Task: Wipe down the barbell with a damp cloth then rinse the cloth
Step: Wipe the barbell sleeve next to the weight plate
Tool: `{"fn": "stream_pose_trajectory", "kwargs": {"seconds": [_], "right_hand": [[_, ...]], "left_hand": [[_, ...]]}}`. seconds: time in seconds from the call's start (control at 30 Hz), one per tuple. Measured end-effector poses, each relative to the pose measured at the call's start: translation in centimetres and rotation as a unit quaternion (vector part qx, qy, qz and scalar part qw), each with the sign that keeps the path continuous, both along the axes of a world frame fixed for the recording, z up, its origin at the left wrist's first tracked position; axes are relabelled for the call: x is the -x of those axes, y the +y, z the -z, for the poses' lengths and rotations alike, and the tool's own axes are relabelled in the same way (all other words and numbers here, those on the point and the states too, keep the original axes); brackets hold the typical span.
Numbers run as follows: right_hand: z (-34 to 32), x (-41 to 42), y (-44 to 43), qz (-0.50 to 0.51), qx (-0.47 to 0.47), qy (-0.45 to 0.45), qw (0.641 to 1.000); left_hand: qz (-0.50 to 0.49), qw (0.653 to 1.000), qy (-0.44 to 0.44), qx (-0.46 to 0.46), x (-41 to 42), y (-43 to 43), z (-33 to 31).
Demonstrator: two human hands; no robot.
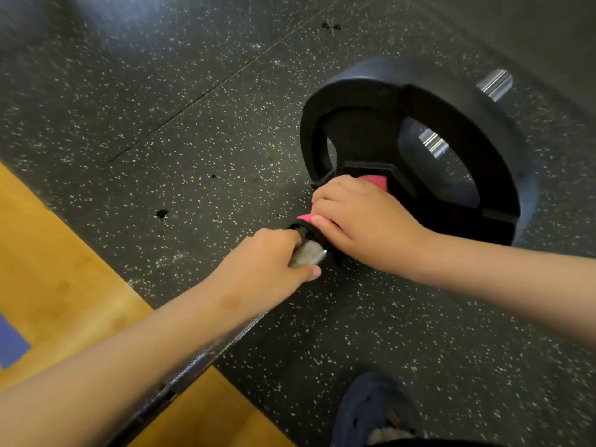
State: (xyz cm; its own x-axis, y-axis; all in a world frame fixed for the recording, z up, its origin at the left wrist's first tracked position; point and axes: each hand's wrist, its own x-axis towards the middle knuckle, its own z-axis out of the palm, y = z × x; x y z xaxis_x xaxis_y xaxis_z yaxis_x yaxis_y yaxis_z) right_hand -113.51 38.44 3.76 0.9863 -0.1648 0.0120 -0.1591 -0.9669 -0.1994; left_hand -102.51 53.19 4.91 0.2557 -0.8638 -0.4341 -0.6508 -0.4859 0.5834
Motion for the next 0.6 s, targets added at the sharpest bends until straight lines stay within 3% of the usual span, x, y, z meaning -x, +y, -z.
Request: {"fn": "stream_pose_trajectory", "kwargs": {"seconds": [0.3, 0.4, 0.53, 0.6], "right_hand": [[0.9, -4.2, -1.3, -0.042, 0.007, -0.07, 0.997], [1.2, -6.1, -1.6, -0.048, 0.012, -0.089, 0.995], [1.5, -9.1, -1.7, -0.044, 0.012, -0.12, 0.992], [1.7, -9.9, -1.8, -0.047, 0.003, -0.138, 0.989]], "left_hand": [[-0.038, 0.997, 0.06, -0.02, -6.2, -0.8, -0.6], [-0.032, 0.999, -0.019, -0.031, -6.9, -1.0, -0.8], [-0.061, 0.977, -0.202, 0.027, -6.6, -1.0, -0.5], [-0.097, 0.969, -0.218, 0.067, -7.6, -1.2, -0.5]]}}
